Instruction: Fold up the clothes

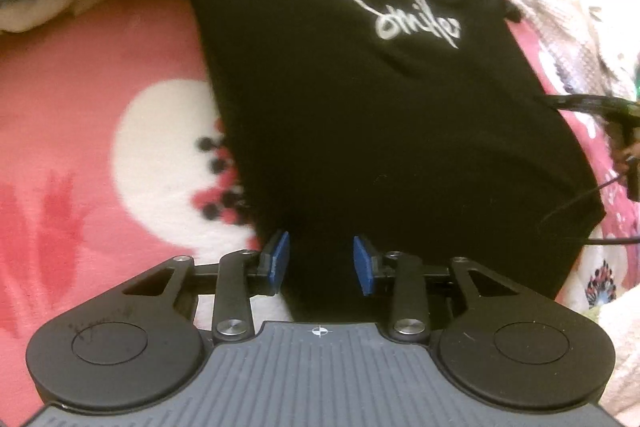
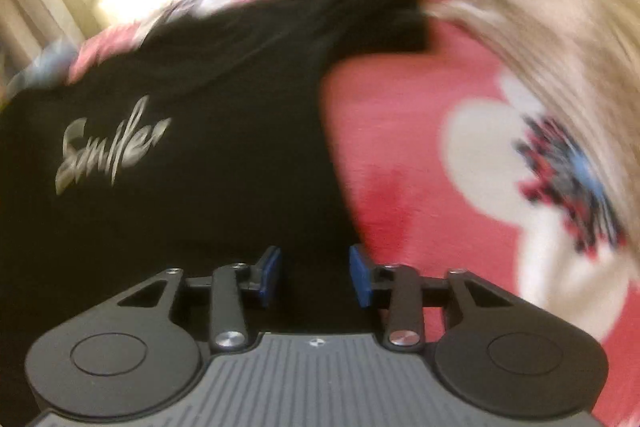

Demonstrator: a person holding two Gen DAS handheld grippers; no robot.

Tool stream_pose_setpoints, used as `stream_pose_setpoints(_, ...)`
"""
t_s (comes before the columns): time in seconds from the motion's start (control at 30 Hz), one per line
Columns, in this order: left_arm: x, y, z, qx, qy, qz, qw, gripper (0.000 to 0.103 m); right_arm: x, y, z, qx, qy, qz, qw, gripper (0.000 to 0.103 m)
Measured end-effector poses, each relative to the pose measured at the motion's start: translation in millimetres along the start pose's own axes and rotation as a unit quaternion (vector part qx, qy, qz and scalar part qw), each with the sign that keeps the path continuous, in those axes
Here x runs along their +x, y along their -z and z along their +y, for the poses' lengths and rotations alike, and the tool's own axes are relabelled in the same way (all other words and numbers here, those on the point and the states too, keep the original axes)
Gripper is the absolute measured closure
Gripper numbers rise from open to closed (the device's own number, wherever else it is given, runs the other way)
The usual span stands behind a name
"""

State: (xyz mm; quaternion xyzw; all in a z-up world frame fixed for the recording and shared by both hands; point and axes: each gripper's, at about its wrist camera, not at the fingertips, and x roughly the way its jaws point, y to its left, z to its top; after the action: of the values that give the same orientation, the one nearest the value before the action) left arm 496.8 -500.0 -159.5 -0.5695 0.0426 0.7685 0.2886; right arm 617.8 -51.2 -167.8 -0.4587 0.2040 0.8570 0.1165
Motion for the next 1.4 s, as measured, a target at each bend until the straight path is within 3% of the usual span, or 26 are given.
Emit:
stream_pose_setpoints(0.1,-9.9,-23.4,3.9,0.009,-0.014,-0.023,0.9996,0.061,-12.4,-21.2,-18.4,0.055,-0.007,-0.024,0.998,0.061)
stream_pose_setpoints(0.23,-1.9,-79.8,-0.4,0.023,-0.005,-0.047,0.9986,0.057,0.6,-60.3,-29.5,0.11,-0.028,-0.049,0.992,0.061)
stream_pose_setpoints(0.37,21.4,-130.6,-18.4,0.039,0.013,-0.064,0.9971,0.056,36.7,-91.2,-60.3,0.237,-0.052,-0.055,0.969,0.061)
stream_pose_setpoints(0.5,54.3,-162.9,-46.8,0.071,0.018,-0.086,0.9936,0.056,73.4,-111.0,-87.8,0.34,-0.066,-0.062,0.936,0.061)
stream_pose_setpoints(0.67,100.5,-199.3,-83.5,0.096,0.034,-0.113,0.9883,0.056,91.2,-129.8,-87.2,0.352,-0.064,-0.087,0.93,0.061)
stream_pose_setpoints(0.73,113.1,-215.6,-94.6,0.09,0.045,-0.125,0.987,0.056,97.8,-136.2,-85.6,0.353,-0.061,-0.096,0.929,0.065)
stream_pose_setpoints(0.8,128.4,-233.6,-105.3,0.07,0.057,-0.132,0.9871,0.056,93.4,-141.5,-79.6,0.333,-0.054,-0.11,0.935,0.089)
stream_pose_setpoints(0.83,136.9,-242.1,-110.5,0.056,0.06,-0.134,0.9876,0.056,90.8,-144.0,-76.3,0.322,-0.05,-0.117,0.938,0.094)
stream_pose_setpoints(0.97,170.6,-267.6,-124.9,-0.002,0.052,-0.113,0.9922,0.056,80.1,-154.2,-63.4,0.276,-0.034,-0.146,0.949,0.098)
stream_pose_setpoints(1.17,188.7,-273.7,-124.0,-0.023,0.044,-0.097,0.9941,0.056,64.0,-169.5,-43.9,0.207,-0.01,-0.188,0.96,0.098)
stream_pose_setpoints(1.23,189.2,-273.3,-120.9,-0.025,0.049,-0.095,0.994,0.056,53.9,-178.8,-15.2,0.115,-0.017,-0.206,0.972,0.098)
stream_pose_setpoints(1.3,187.6,-273.8,-116.0,-0.032,0.057,-0.093,0.9935,0.056,47.0,-180.1,29.4,-0.035,-0.045,-0.202,0.978,0.098)
stream_pose_setpoints(1.33,186.8,-274.0,-113.4,-0.037,0.061,-0.092,0.9932,0.056,48.3,-169.3,56.8,-0.137,-0.047,-0.194,0.97,0.098)
stream_pose_setpoints(1.4,185.4,-274.7,-108.3,-0.048,0.071,-0.091,0.9921,0.056,55.2,-139.3,104.6,-0.324,-0.041,-0.17,0.93,0.098)
